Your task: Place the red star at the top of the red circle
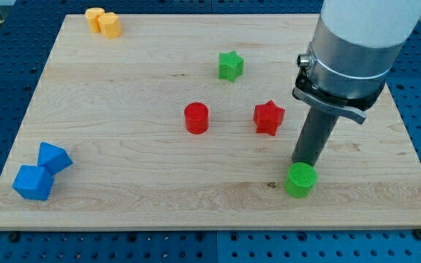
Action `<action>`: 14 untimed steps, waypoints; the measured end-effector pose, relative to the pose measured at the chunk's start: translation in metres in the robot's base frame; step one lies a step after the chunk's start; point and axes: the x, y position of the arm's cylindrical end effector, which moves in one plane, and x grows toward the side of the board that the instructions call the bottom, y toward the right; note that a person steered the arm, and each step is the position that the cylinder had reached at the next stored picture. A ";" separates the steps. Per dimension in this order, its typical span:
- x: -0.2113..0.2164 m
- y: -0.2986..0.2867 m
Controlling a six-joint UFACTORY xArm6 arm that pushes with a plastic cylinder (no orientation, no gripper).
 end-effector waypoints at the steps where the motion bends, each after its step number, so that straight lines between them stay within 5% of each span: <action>1: 0.000 0.000; 3: 0.003 -0.001; 7: -0.062 -0.025; 14: -0.077 -0.056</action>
